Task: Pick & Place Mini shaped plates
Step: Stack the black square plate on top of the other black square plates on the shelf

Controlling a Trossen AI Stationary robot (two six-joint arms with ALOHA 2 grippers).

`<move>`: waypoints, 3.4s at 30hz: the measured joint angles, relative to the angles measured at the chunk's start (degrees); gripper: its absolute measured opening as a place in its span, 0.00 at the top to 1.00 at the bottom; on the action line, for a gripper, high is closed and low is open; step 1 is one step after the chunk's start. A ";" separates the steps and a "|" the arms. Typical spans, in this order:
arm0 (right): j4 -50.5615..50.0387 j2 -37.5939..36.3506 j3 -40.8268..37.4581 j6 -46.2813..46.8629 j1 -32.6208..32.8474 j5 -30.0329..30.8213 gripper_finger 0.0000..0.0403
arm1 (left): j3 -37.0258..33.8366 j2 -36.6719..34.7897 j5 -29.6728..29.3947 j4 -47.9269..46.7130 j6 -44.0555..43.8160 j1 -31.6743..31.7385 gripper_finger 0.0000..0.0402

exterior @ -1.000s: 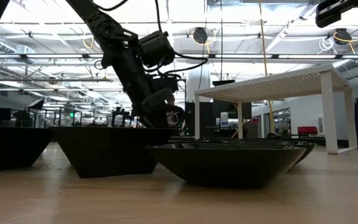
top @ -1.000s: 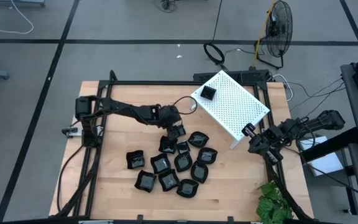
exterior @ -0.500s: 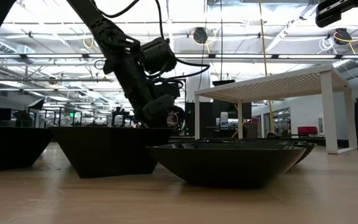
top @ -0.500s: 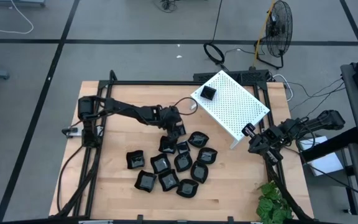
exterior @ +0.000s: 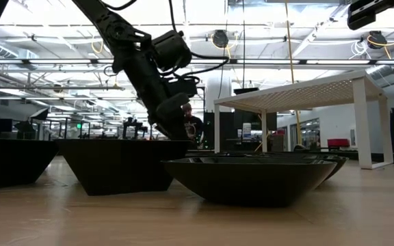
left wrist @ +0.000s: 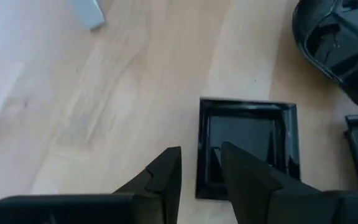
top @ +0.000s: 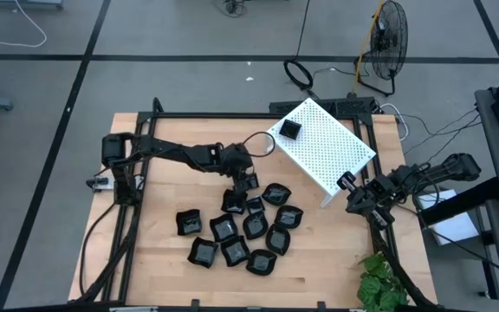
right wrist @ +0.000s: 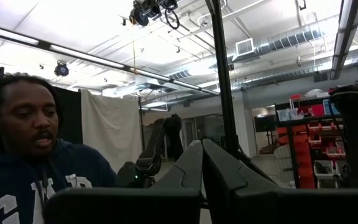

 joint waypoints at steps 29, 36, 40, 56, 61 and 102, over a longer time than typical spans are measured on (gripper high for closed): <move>0.04 -0.01 -0.02 -0.01 0.01 0.00 1.00 | 0.04 0.98 5.89 -1.25 1.68 1.98 0.71; 0.03 -0.01 -0.01 0.00 0.00 0.00 1.00 | 0.04 0.98 6.35 -1.34 1.58 1.98 0.71; 0.03 -0.01 0.00 0.00 0.01 0.00 1.00 | 0.04 0.98 6.33 -2.12 1.52 2.19 0.71; 0.00 0.01 0.00 -0.01 -0.01 0.00 1.00 | -0.23 2.59 6.97 -1.25 0.29 2.57 0.71; 0.05 0.00 -0.02 -0.01 0.01 0.00 1.00 | -0.20 2.59 6.96 -0.89 1.27 2.57 0.72; 0.01 0.01 -0.02 -0.01 -0.01 0.00 1.00 | 1.44 -15.00 -3.77 34.94 -24.67 7.64 0.99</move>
